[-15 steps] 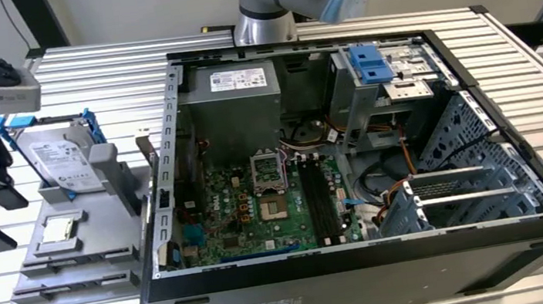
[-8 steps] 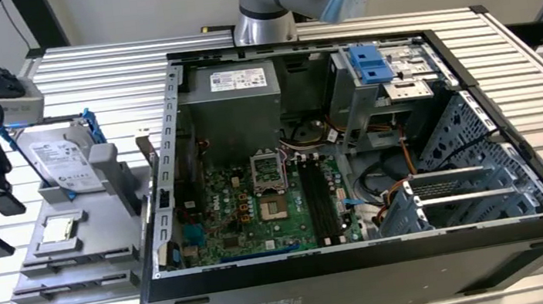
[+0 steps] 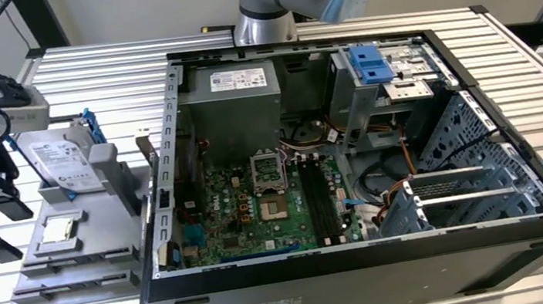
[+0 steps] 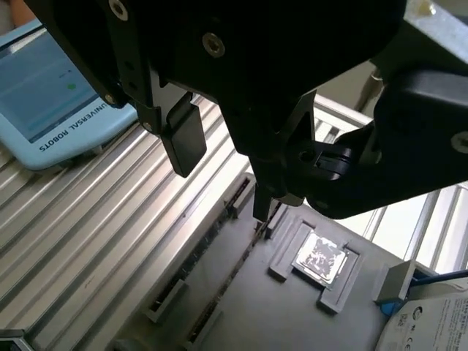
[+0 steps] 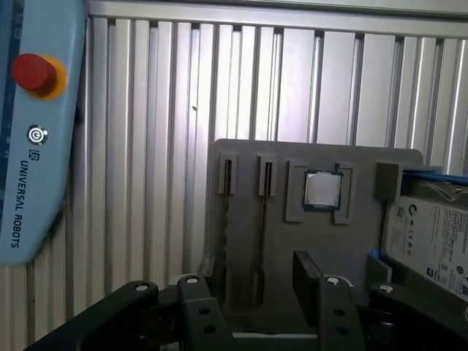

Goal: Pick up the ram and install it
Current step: 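Pick up the ram and move it above insertion slot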

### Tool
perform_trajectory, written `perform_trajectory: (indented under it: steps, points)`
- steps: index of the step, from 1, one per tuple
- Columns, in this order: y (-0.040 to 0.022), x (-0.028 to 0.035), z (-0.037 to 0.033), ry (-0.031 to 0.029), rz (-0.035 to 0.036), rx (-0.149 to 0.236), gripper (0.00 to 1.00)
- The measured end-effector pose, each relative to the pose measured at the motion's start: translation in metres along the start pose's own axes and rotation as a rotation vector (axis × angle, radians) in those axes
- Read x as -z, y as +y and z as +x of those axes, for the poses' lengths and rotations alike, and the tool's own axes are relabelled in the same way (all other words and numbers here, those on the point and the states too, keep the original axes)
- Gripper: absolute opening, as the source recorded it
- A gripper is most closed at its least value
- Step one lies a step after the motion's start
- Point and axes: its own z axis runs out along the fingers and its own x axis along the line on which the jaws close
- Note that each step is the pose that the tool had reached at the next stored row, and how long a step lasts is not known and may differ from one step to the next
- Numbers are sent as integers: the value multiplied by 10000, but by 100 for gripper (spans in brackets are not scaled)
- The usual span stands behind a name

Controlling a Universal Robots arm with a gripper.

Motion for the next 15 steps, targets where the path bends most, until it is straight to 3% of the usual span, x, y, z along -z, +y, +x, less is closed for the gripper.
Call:
perform_trajectory:
  steps: [6,15]
  points:
    - [2,-74,77,-3,3,0,100]
    - [0,-237,99,-2,1,-69,100]
